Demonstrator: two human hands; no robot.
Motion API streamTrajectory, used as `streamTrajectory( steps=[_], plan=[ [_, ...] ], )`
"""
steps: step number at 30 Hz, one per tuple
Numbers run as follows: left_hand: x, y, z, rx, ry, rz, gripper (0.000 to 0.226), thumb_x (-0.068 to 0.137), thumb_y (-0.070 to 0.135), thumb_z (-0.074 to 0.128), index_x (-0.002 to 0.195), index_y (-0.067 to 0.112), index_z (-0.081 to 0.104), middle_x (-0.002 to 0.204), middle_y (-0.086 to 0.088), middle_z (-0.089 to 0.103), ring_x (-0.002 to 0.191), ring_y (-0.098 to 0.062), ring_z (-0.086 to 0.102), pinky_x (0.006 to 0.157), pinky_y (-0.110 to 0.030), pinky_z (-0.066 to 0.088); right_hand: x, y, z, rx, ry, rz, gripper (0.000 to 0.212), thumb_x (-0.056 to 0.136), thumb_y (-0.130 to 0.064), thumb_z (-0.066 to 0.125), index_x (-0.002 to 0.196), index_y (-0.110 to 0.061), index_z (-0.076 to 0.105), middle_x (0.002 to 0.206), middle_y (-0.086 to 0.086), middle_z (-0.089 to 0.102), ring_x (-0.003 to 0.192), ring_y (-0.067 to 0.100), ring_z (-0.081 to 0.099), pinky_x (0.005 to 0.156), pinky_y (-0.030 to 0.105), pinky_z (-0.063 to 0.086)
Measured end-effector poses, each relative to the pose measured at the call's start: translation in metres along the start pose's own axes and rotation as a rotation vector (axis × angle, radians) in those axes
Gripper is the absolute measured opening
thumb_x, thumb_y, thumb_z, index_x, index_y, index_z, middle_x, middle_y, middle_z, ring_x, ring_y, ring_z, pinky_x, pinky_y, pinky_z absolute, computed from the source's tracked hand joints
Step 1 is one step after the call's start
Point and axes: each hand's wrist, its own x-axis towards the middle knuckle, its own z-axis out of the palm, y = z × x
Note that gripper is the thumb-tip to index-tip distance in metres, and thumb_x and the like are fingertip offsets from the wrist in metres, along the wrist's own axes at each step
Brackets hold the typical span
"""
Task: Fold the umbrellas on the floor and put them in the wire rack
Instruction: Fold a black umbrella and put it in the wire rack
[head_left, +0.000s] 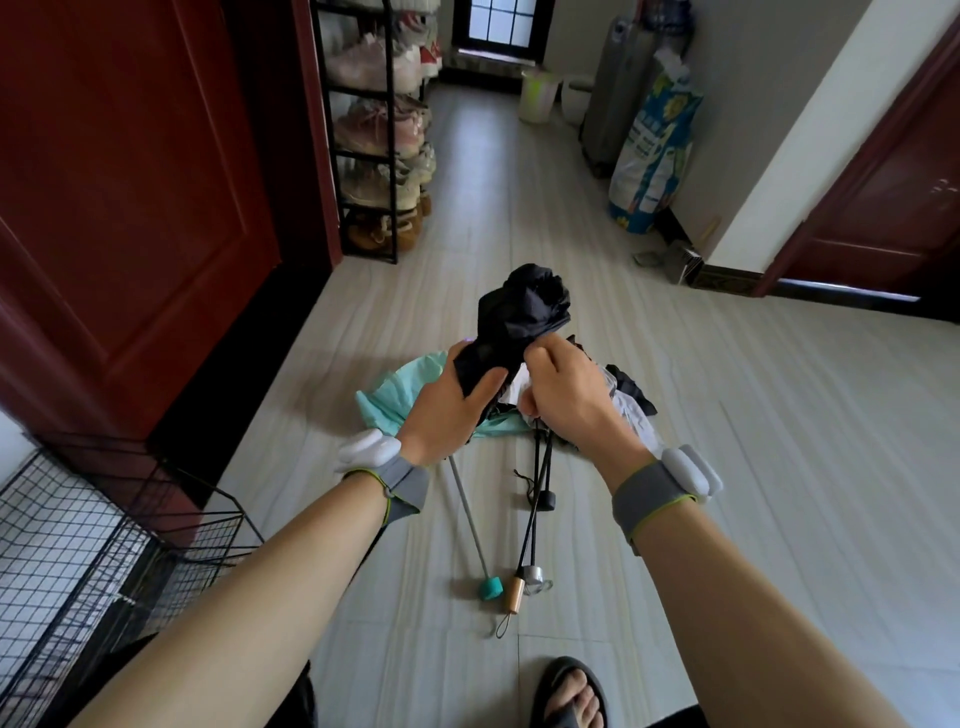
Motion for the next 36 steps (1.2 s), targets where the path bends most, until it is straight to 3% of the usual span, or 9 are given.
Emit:
streamTrajectory(
  steps=[4, 8, 11, 15, 18, 25, 32, 34, 36],
  plan=[
    [0.004, -0.001, 0.001, 0.055, 0.034, 0.032, 0.050, 0.100, 0.051, 0.050, 0.140, 0.023, 0.039, 0.093, -0.006, 0.067, 0.086, -0.027, 0.066, 0.071, -0.030, 0.043, -0.010, -0.006, 0.004, -0.121, 0.005, -0.118, 0.025, 0.105, -0.019, 0.040, 0.096, -0.002, 0.056, 0.073, 0.013, 0.069, 0.050, 0.004, 0.060, 0.049, 0.016, 0.043],
    [0.004, -0.004, 0.005, 0.087, 0.031, 0.024, 0.048, 0.100, 0.051, 0.049, 0.138, 0.023, 0.037, 0.089, -0.011, 0.069, 0.078, -0.029, 0.067, 0.069, -0.035, 0.049, -0.014, -0.007, 0.010, -0.169, -0.018, -0.128, 0.024, 0.105, -0.020, 0.039, 0.099, -0.004, 0.055, 0.072, 0.011, 0.068, 0.067, 0.022, 0.067, 0.055, 0.027, 0.047],
    [-0.001, -0.002, 0.009, 0.046, 0.037, 0.015, 0.051, 0.100, 0.052, 0.049, 0.139, 0.022, 0.036, 0.089, -0.012, 0.070, 0.072, -0.027, 0.068, 0.065, -0.034, 0.051, -0.013, -0.007, 0.008, -0.153, -0.049, -0.112, 0.023, 0.105, -0.019, 0.039, 0.096, -0.006, 0.055, 0.065, 0.004, 0.066, 0.056, 0.007, 0.063, 0.052, 0.019, 0.045],
    [-0.005, 0.004, 0.004, 0.075, -0.049, 0.048, 0.051, 0.100, 0.046, 0.053, 0.140, 0.024, 0.032, 0.095, -0.007, 0.069, 0.082, -0.026, 0.068, 0.074, -0.037, 0.053, -0.004, -0.002, 0.004, 0.000, -0.053, -0.016, 0.025, 0.103, -0.020, 0.040, 0.081, -0.013, 0.050, 0.054, 0.000, 0.062, 0.053, 0.013, 0.062, 0.068, 0.039, 0.055],
    [-0.011, 0.001, 0.005, 0.197, -0.144, 0.016, 0.047, 0.096, 0.042, 0.057, 0.133, 0.023, 0.033, 0.092, -0.007, 0.068, 0.080, -0.027, 0.067, 0.070, -0.038, 0.052, -0.004, 0.007, 0.004, -0.026, -0.071, 0.051, 0.026, 0.103, -0.022, 0.042, 0.081, -0.012, 0.051, 0.053, -0.002, 0.061, 0.052, 0.012, 0.062, 0.067, 0.041, 0.055],
    [-0.010, -0.008, 0.015, 0.369, 0.032, -0.044, 0.042, 0.098, 0.048, 0.051, 0.122, 0.016, 0.037, 0.090, -0.016, 0.067, 0.082, -0.041, 0.065, 0.073, -0.046, 0.053, -0.014, 0.005, 0.017, -0.126, -0.141, 0.059, 0.026, 0.098, -0.016, 0.040, 0.084, -0.003, 0.058, 0.054, 0.005, 0.066, 0.040, 0.003, 0.054, 0.053, 0.022, 0.043],
    [-0.007, -0.010, 0.023, 0.417, 0.095, 0.010, 0.042, 0.097, 0.050, 0.040, 0.121, 0.015, 0.038, 0.086, -0.010, 0.064, 0.081, -0.040, 0.066, 0.067, -0.040, 0.048, -0.018, 0.000, 0.017, -0.103, -0.101, 0.033, 0.026, 0.101, -0.019, 0.040, 0.082, -0.007, 0.054, 0.056, 0.002, 0.064, 0.044, 0.003, 0.056, 0.053, 0.024, 0.043],
    [-0.015, -0.009, 0.027, 0.655, 0.203, 0.074, 0.044, 0.097, 0.047, 0.035, 0.125, 0.013, 0.038, 0.090, -0.011, 0.062, 0.072, -0.038, 0.066, 0.057, -0.038, 0.047, -0.016, 0.001, 0.019, -0.111, -0.101, 0.033, 0.028, 0.103, -0.024, 0.041, 0.084, -0.008, 0.055, 0.057, 0.000, 0.064, 0.049, 0.006, 0.062, 0.056, 0.026, 0.048],
    [-0.025, -0.012, 0.035, 0.816, 0.300, 0.201, 0.037, 0.094, 0.032, 0.046, 0.122, 0.009, 0.041, 0.077, -0.010, 0.059, 0.046, -0.030, 0.059, 0.040, -0.027, 0.030, -0.011, 0.004, 0.020, -0.082, -0.106, 0.074, 0.032, 0.105, -0.027, 0.043, 0.081, -0.011, 0.055, 0.059, -0.001, 0.065, 0.061, 0.017, 0.070, 0.068, 0.036, 0.056]
  ],
)
